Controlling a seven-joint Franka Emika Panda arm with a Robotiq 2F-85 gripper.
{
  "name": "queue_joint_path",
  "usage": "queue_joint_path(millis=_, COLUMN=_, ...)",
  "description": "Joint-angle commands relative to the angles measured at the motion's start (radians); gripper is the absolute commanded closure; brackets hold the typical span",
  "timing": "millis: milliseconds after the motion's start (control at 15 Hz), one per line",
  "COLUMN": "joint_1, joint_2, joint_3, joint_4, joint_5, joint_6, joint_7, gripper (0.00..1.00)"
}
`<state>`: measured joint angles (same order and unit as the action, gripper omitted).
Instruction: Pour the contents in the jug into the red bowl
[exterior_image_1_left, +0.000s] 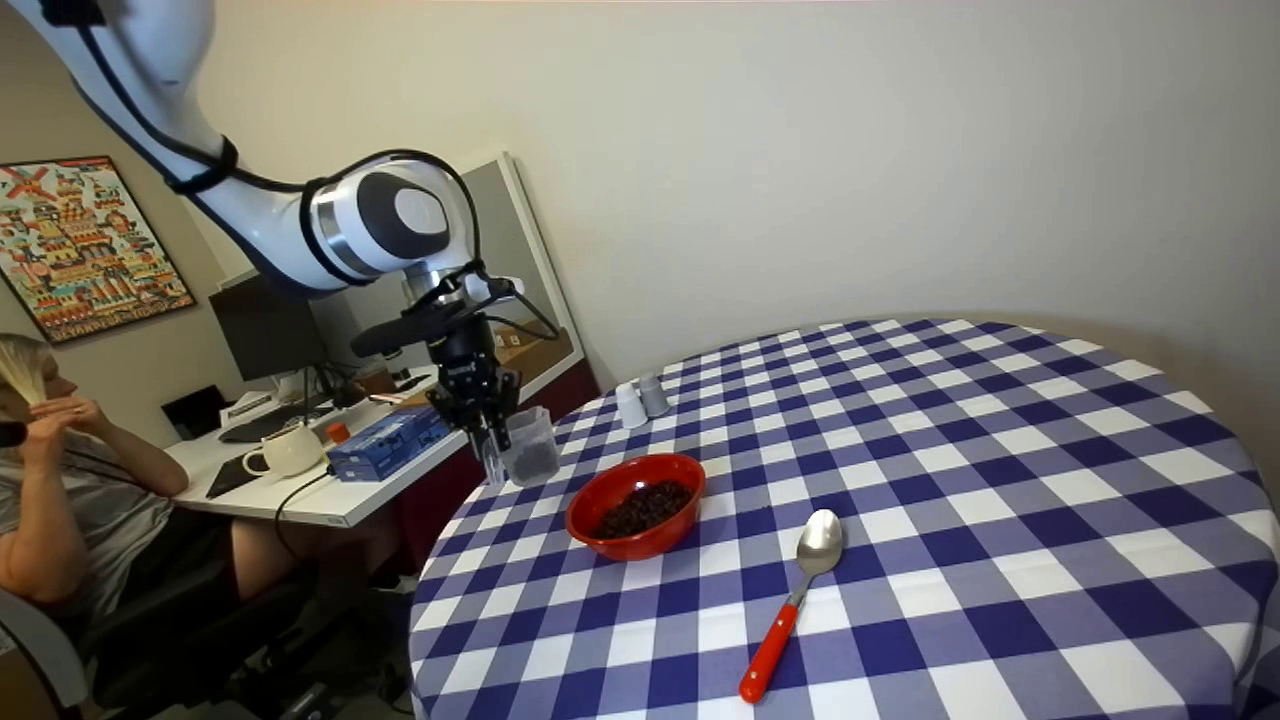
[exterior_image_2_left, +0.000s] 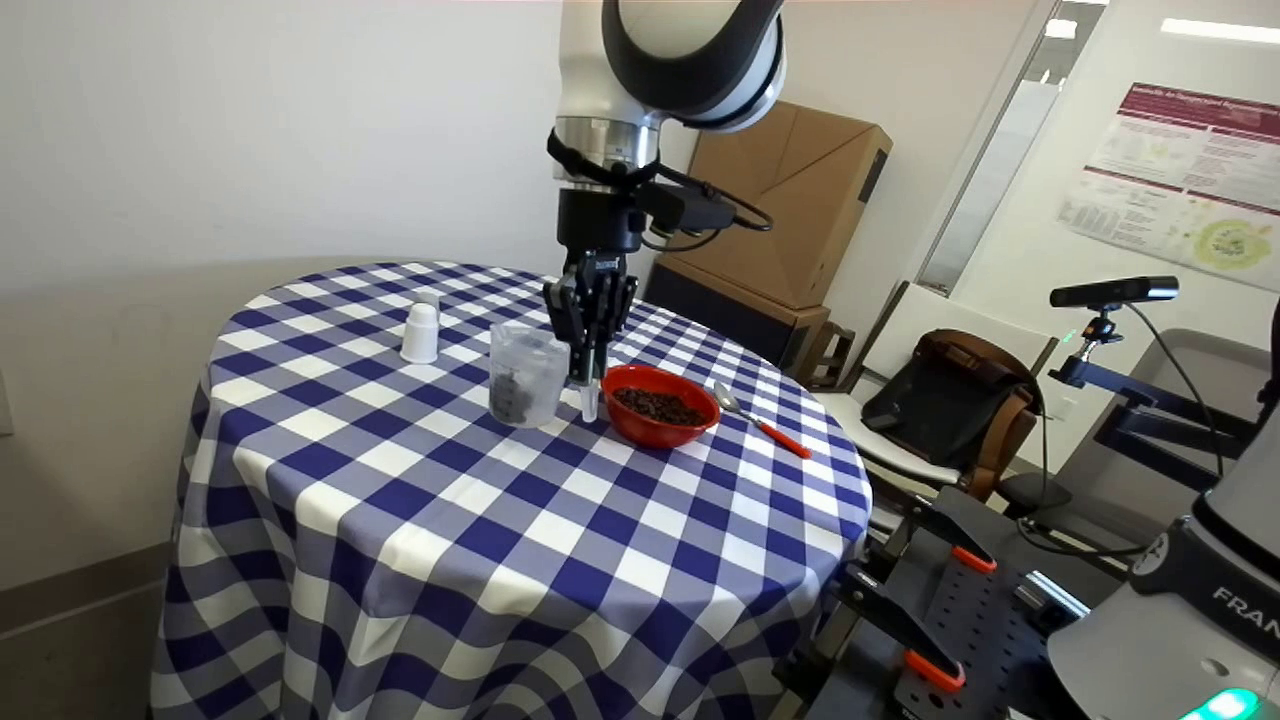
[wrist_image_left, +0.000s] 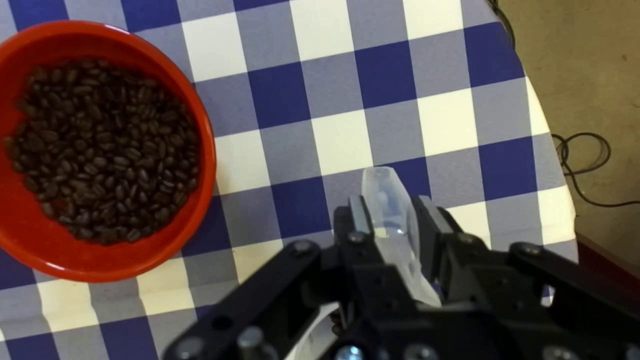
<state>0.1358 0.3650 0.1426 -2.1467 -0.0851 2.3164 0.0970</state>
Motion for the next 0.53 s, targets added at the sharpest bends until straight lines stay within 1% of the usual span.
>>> queue_joint_path(millis=0, joint_1=0.014, joint_2=-0.002, joint_3=-0.025, joint_4=-0.028, joint_5=-0.01, joint_6=0.026, joint_7=0.005, gripper=0.93)
queue_joint_path(millis=467, joint_1=0.015, joint_2=0.013, joint_3=-0.065, joint_4=-0.064, joint_5=-0.054, joint_6=0.069, joint_7=0.022, gripper=0.93)
